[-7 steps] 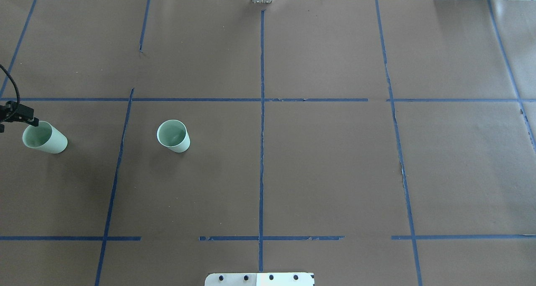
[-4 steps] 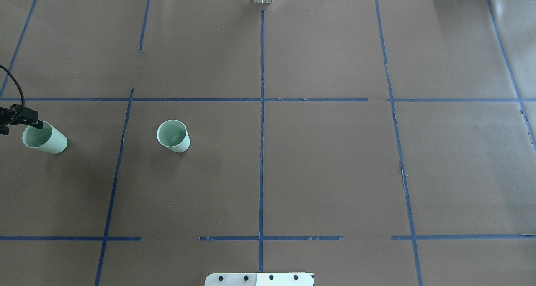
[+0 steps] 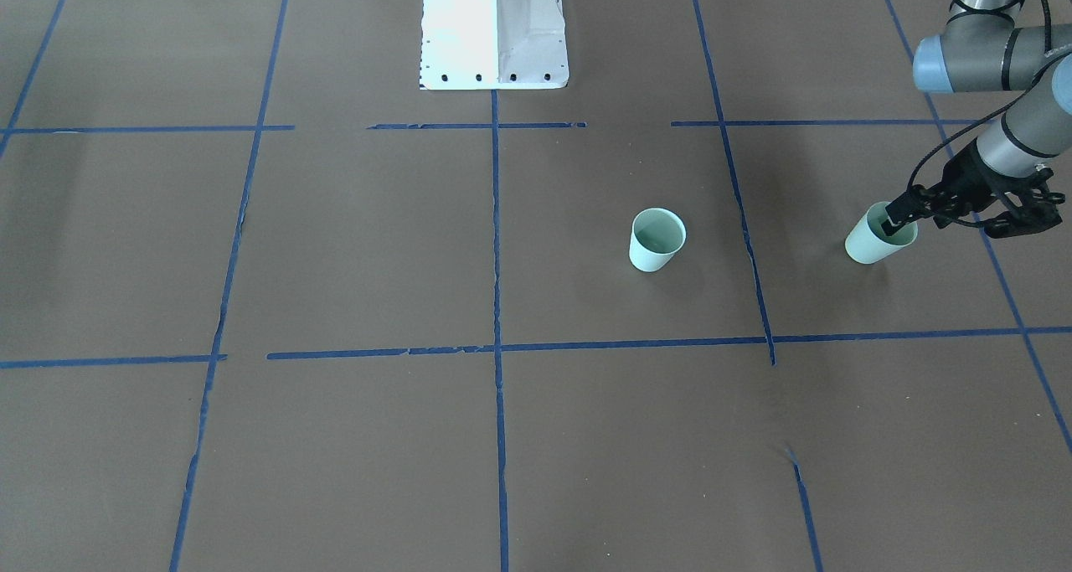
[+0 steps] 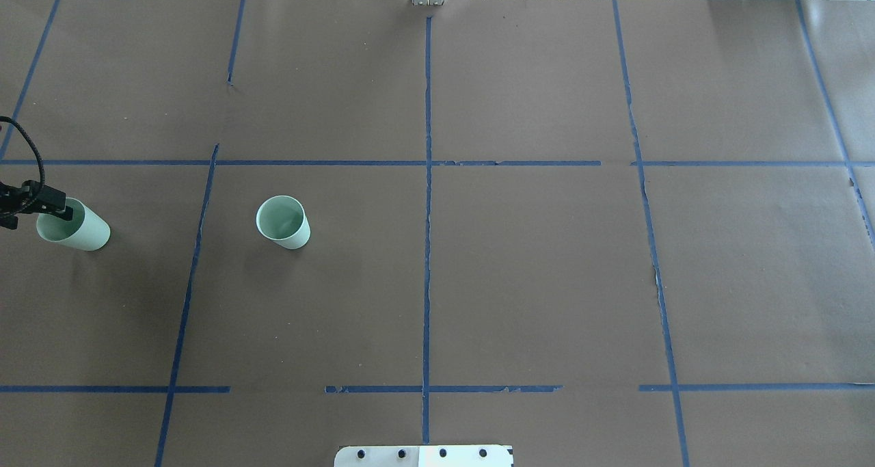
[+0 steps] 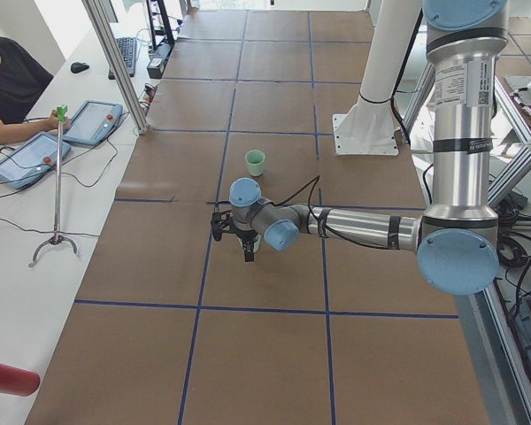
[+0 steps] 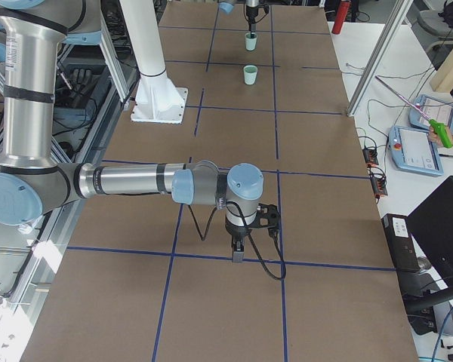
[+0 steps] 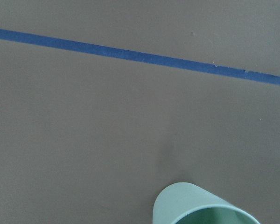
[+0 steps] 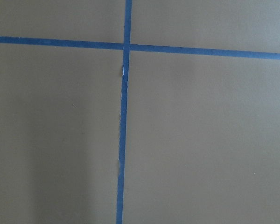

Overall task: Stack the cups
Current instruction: 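Lower the left gripper onto the outer mint-green cup and grasp it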

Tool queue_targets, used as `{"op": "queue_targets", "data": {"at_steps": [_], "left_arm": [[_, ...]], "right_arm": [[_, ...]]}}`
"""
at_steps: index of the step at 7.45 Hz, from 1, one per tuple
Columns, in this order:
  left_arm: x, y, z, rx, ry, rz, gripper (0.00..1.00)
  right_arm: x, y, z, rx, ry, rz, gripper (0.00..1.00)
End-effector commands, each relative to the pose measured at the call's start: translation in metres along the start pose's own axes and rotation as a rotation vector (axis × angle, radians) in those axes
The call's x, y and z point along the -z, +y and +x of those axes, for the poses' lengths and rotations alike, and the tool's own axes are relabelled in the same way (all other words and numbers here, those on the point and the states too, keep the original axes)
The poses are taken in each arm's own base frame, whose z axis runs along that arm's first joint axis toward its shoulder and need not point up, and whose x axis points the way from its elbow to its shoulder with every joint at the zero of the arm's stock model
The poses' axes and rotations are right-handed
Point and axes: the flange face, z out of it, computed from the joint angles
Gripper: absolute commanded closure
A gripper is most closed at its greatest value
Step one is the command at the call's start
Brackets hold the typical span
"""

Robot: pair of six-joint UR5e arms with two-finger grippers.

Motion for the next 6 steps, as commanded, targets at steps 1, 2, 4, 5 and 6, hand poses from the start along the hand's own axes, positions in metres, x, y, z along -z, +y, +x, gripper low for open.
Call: {"op": "queue_targets", "data": {"at_steps": [1,2,4,5,6], "left_arm": [[-0.0078,0.0082,0.0009,-0.007,-0.006,-0.021,0.0],[-0.0122,0.0103,0.0034,-0.013,-0.008,-0.03,0.0],[-0.0106,0.0107,0.0063,-0.013,-0.004,-0.026,0.73],[-0.0107,0.0107,0.0061,-0.012,-0.005,-0.027,0.9],[-0.0109,0.0112,0.0053,-0.009,-0.006,-0.028,1.0]], "right_arm": [[-0.0003,0.0004,0.0003,-0.001,0.0,-0.001,0.0],[0.0002,-0.0003,-0.0001,0.0,0.0,0.0,0.0],[-0.0007,0.0003,-0.0002,0.001,0.0,-0.002,0.0],[-0.0007,0.0003,-0.0002,0.001,0.0,-0.002,0.0],[-0.0007,0.0003,-0.0002,0.001,0.0,-0.002,0.0]]}}
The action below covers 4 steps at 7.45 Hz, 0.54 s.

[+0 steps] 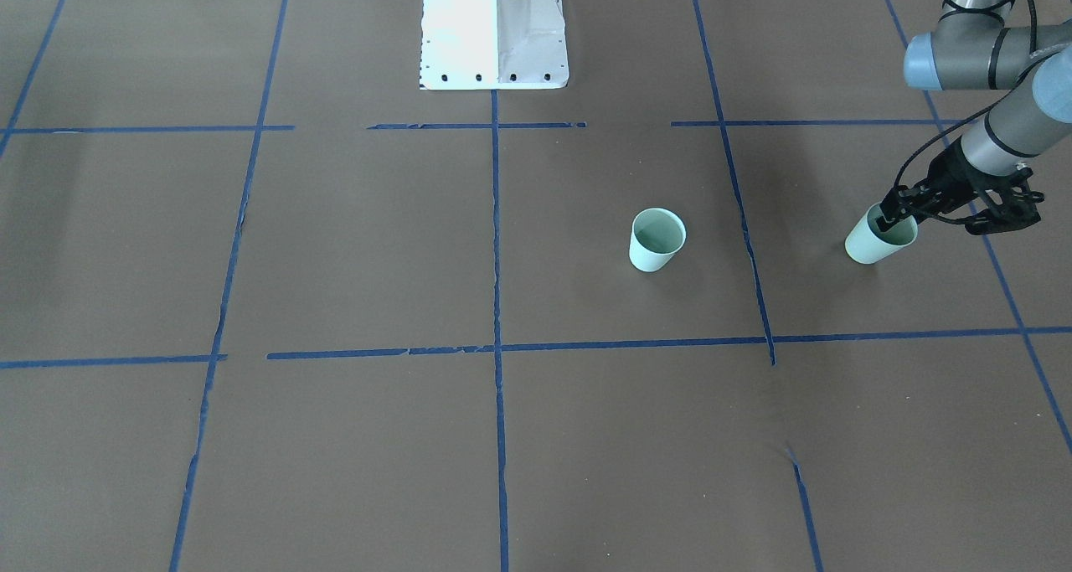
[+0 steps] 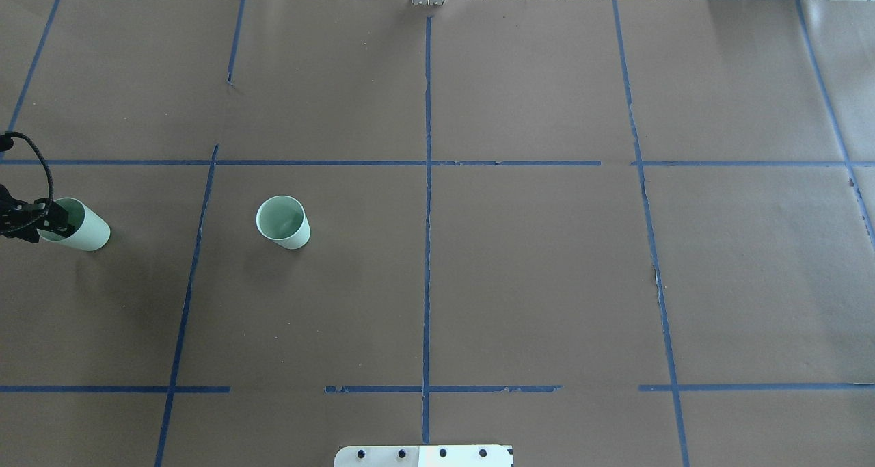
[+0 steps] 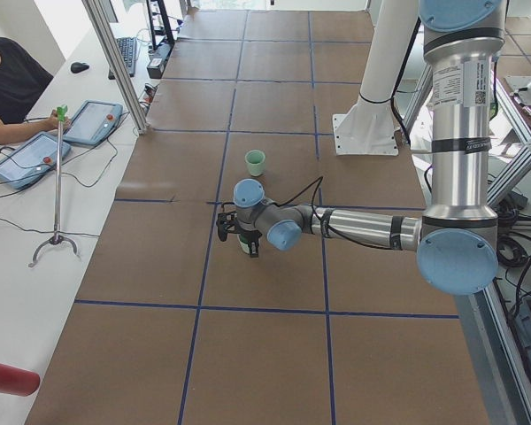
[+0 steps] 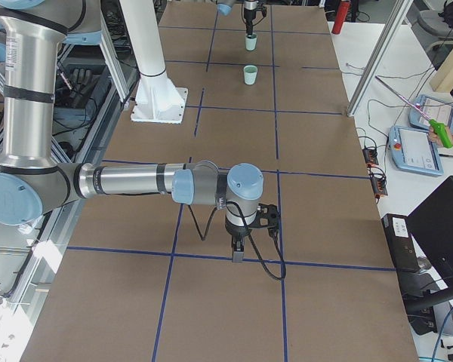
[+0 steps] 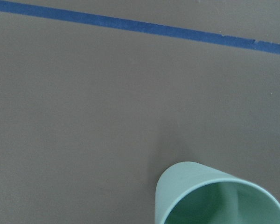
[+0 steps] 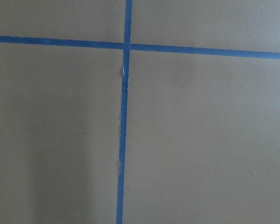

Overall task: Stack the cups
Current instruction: 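Lower the left gripper onto the outer mint-green cup and grasp it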

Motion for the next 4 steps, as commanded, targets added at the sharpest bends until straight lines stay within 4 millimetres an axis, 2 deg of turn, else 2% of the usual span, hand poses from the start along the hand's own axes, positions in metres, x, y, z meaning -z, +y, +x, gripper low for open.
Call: {"op": "queue_targets", "data": {"at_steps": [1,2,3,4], "left_arm": [[0.003,0.0,0.001,0.001,0.003,0.005,1.0],[0.021,0.0,0.012,-0.009,0.027,0.024,1.0],[0.054,0.022,0.017,-0.001,0.03,0.027,1.0],[0.092,0.027,0.039,0.028,0.029,0.011,1.0]], "right_arm": [[0.0,0.0,0.0,-0.001,0.0,0.001,0.0],[0.0,0.0,0.0,-0.001,0.0,0.001,0.0],[0.0,0.0,0.0,0.0,0.0,0.0,0.0],[0.0,-0.001,0.0,0.001,0.0,0.001,0.0]]}}
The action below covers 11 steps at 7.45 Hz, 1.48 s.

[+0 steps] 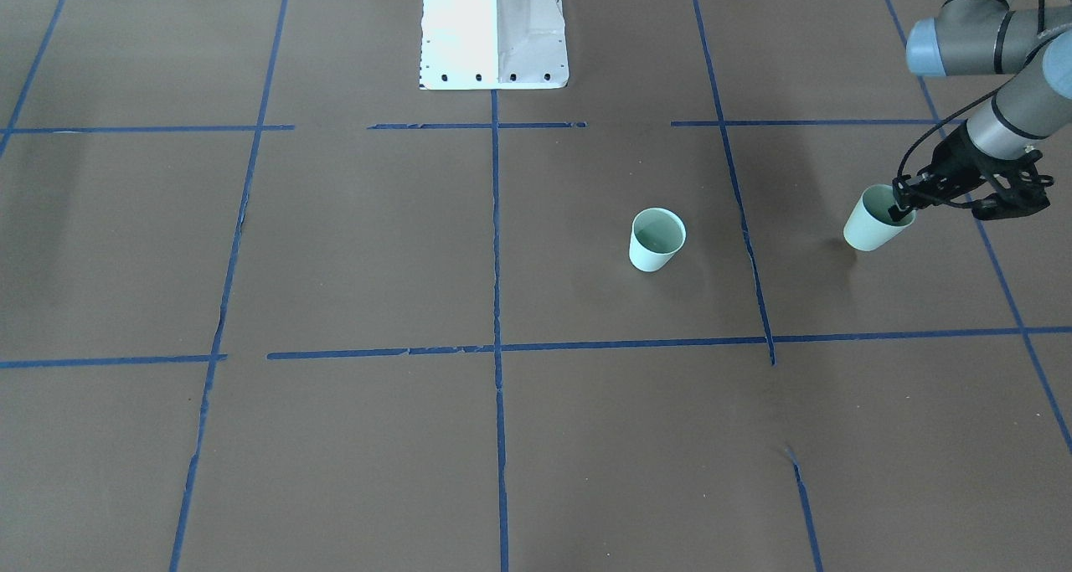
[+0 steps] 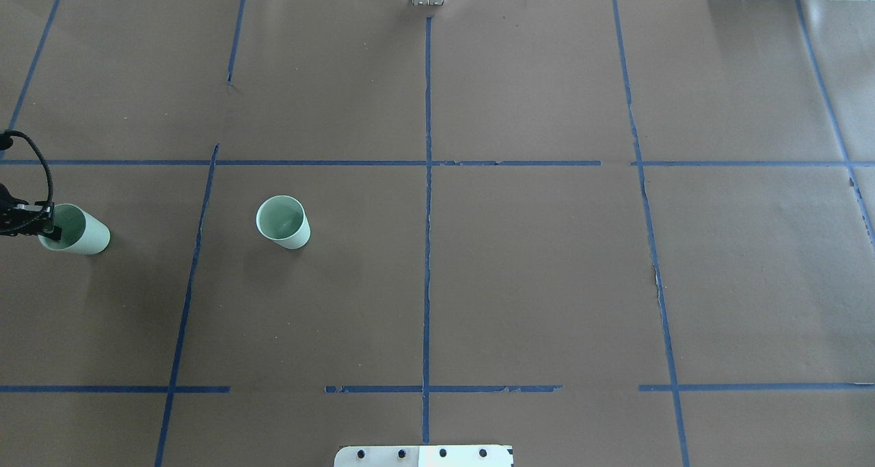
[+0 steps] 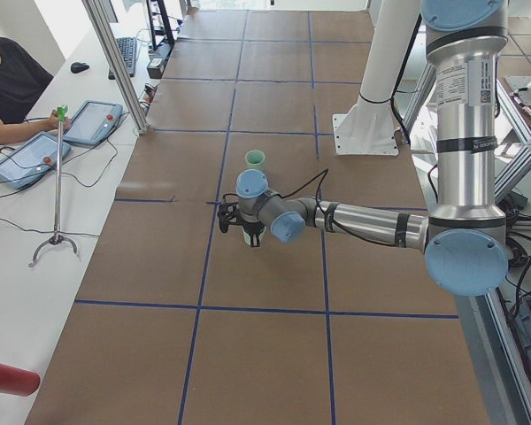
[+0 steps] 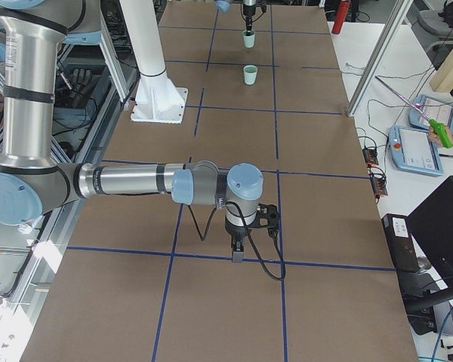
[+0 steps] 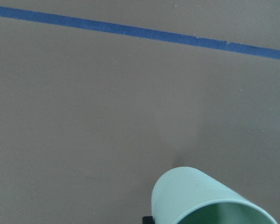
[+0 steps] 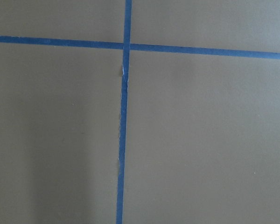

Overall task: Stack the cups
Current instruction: 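Lift the held cup and carry it over the other mint-green cup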

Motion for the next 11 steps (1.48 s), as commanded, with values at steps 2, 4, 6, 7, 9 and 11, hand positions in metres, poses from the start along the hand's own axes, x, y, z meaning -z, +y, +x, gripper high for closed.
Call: {"op": "queue_targets", "data": {"at_steps": [2,4,6,7,9,11], "left_arm": [[0.106,0.004,0.043,0.104,-0.009,0.027,1.0],[0.143,-0.025,0.104,0.169,-0.039,0.011,1.0],[0.153,-0.035,0.168,0.241,0.015,-0.034,1.0],[0.139,-0.031,0.209,0.262,0.026,-0.066,1.0],[0.1,-0.037,0.285,0.291,0.021,-0.131,1.0],[0.057,-0.037,0.31,0.29,0.043,-0.155,1.0]], "right_arm": [[0.0,0.0,-0.001,0.001,0.0,0.001,0.0],[0.0,0.0,0.0,-0.001,0.0,0.0,0.0],[0.0,-0.001,-0.001,0.001,0.0,0.001,0.0],[0.0,-0.001,-0.001,0.001,0.0,0.001,0.0],[0.0,0.0,0.0,0.0,0.0,-0.001,0.0],[0.001,-0.001,0.0,0.0,0.0,0.002,0.0]]}}
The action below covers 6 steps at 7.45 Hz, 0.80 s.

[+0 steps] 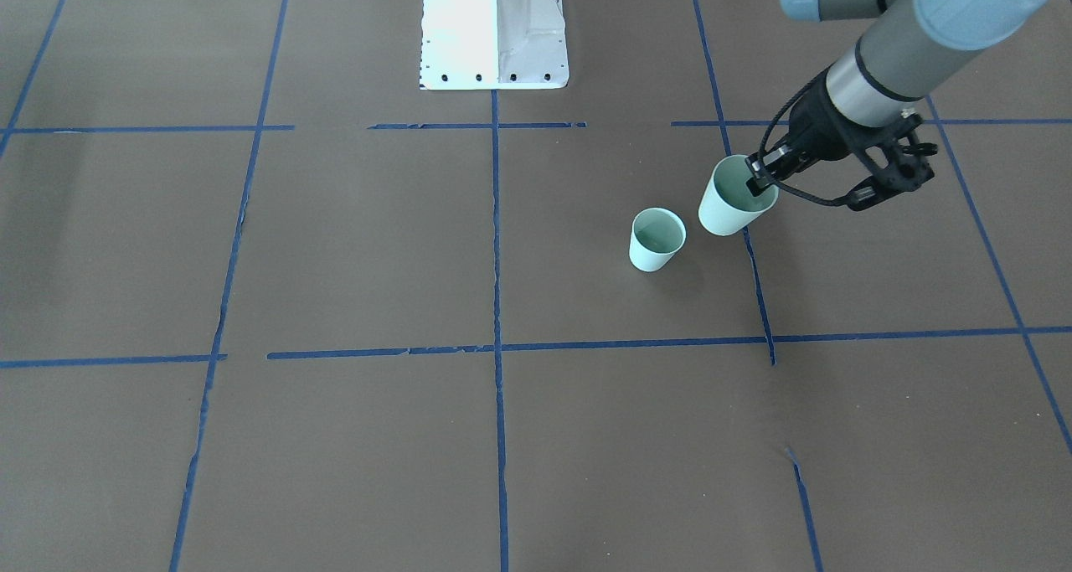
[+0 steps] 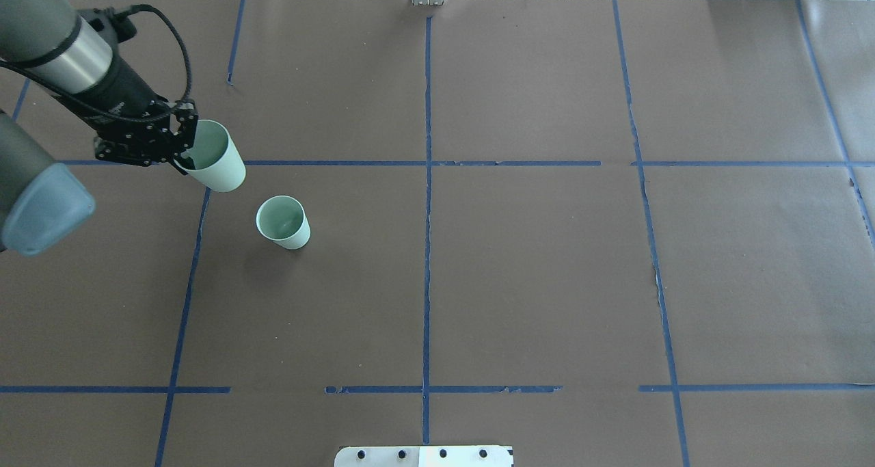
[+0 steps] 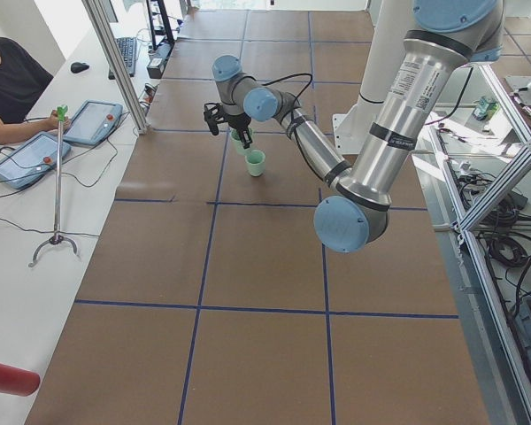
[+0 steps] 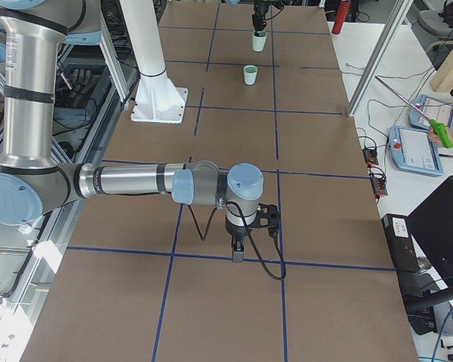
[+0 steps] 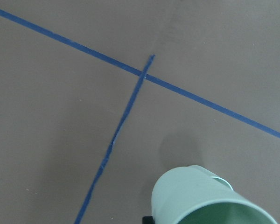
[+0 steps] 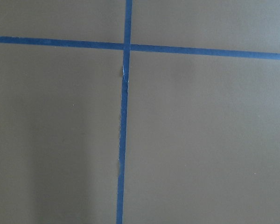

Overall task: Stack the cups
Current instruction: 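Lift the held cup and carry it over the other mint-green cup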

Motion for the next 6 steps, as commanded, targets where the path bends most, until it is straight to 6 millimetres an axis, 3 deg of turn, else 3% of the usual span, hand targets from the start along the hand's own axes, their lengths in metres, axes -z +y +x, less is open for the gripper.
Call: {"op": "queue_targets", "data": {"at_steps": [1,6], "left_arm": [[-0.039,0.001,0.019,0.002,0.013,-0.02,1.0],[-0.076,0.02,0.027,-0.028,-0.022,-0.05,1.0]], "right_arm": [[0.0,0.0,0.0,0.001,0.0,0.0,0.0],[0.0,0.0,0.0,0.001,0.0,0.0,0.0]]}}
